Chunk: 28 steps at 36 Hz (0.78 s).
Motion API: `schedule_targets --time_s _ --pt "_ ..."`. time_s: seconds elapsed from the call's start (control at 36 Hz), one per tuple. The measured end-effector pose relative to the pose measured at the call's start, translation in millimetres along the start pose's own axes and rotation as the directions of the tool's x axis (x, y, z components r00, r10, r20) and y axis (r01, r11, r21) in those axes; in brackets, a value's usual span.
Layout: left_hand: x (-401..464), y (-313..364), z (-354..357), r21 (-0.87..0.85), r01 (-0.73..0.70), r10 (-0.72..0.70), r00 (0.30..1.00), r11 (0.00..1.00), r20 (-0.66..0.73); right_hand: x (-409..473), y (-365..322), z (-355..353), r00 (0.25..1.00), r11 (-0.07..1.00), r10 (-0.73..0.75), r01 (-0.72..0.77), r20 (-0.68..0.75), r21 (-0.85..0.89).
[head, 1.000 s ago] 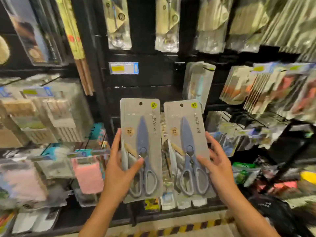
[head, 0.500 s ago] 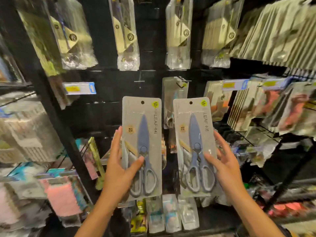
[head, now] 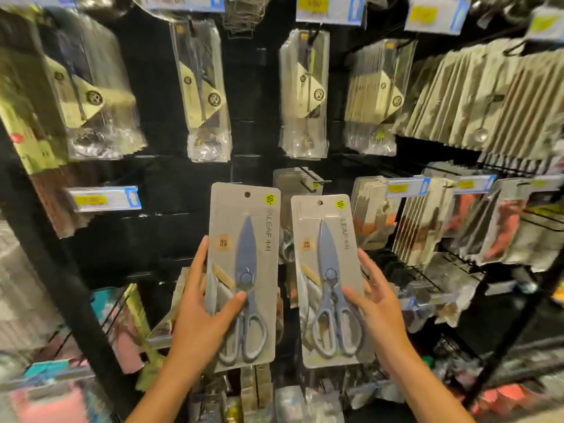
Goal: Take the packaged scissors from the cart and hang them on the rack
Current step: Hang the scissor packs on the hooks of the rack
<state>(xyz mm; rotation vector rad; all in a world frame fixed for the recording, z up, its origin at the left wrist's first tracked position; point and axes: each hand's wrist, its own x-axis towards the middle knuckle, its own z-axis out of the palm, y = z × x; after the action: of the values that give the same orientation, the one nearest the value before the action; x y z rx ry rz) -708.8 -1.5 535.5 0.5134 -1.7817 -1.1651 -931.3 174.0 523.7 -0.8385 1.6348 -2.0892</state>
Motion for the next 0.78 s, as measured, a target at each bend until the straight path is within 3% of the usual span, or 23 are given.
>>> schedule_targets --time_s 0.56,0.78 --pt "27 -1 35 0.052 -0.026 0.030 0.997 0.998 -0.069 71 23 -11 0.996 0.998 0.027 -0.032 0.084 0.049" --pt "34 -3 49 0.011 -0.050 0.051 0.994 0.999 -0.097 88 38 -10 0.992 0.998 -0.061 0.059 0.107 0.023"
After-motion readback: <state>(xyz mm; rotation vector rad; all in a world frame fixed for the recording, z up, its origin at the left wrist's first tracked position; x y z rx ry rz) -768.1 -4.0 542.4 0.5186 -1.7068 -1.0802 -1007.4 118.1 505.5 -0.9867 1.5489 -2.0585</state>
